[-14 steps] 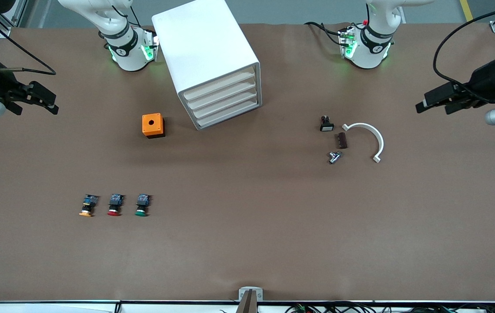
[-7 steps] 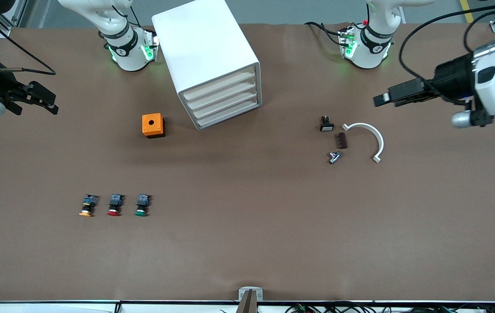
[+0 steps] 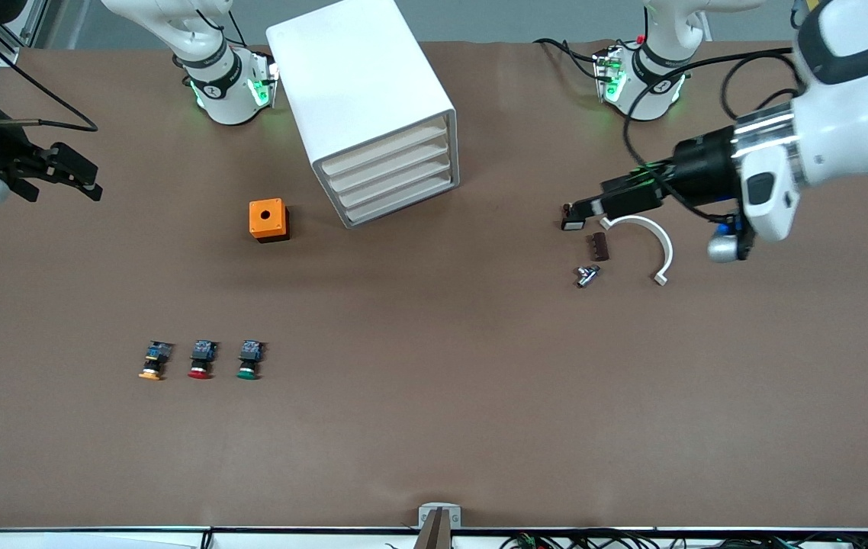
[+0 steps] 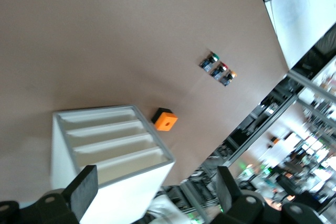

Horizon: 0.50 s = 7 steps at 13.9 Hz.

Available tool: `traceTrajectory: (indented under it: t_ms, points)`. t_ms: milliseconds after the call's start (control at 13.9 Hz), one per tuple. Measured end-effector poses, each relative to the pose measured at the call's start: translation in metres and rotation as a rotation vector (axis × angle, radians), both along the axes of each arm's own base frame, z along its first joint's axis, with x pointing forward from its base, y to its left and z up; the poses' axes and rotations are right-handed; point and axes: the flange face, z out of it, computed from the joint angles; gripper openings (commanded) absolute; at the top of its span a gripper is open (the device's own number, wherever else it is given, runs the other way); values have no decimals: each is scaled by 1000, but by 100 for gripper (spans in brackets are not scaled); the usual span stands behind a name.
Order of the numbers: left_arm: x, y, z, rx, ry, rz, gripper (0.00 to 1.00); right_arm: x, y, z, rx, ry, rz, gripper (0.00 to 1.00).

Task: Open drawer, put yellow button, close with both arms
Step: 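Move the left gripper toward the white cabinet's drawer handle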

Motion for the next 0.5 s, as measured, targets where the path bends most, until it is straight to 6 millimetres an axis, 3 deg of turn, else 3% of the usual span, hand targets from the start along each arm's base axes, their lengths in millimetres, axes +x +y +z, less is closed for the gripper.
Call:
traceTrajectory:
  t_ms: [503]
  points:
    - [2,-72,-31,-34,251,206,99,0,-1,0,0,1,-1,100]
